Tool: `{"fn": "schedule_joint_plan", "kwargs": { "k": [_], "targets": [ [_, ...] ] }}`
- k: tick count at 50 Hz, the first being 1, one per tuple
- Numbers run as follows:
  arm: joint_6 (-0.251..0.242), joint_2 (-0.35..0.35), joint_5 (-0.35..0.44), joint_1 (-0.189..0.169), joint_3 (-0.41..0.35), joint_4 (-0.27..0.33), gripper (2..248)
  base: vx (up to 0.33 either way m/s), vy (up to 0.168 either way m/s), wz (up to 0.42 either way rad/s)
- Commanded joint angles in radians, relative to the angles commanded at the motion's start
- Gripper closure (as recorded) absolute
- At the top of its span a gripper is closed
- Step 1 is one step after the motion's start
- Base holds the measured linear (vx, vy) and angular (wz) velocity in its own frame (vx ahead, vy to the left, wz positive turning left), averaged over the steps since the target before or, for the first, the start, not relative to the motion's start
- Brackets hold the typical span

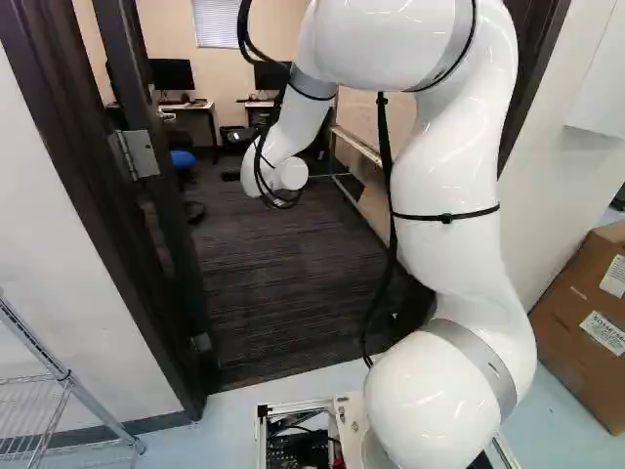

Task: Open the door and move inside

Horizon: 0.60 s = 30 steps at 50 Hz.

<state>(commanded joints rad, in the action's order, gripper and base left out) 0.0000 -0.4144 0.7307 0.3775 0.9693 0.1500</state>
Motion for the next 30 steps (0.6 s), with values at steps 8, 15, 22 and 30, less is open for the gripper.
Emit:
{"fn": "schedule_joint_plan", "kwargs": {
  "k": [8, 15, 22, 30],
  "targets": [
    [0.000, 0.018, 0.000, -0.019, -0.023, 0.000, 3, 0.000, 0.000, 0.000],
    [0.000, 0.034, 0.000, -0.036, -0.042, 0.000, 3, 0.000, 0.000, 0.000],
    [0.000, 0.048, 0.000, -0.053, -0.060, 0.000, 3, 0.000, 0.000, 0.000],
    [0.000, 0.066, 0.000, -0.073, -0.081, 0.000, 3, 0.000, 0.000, 0.000]
  ]
}}
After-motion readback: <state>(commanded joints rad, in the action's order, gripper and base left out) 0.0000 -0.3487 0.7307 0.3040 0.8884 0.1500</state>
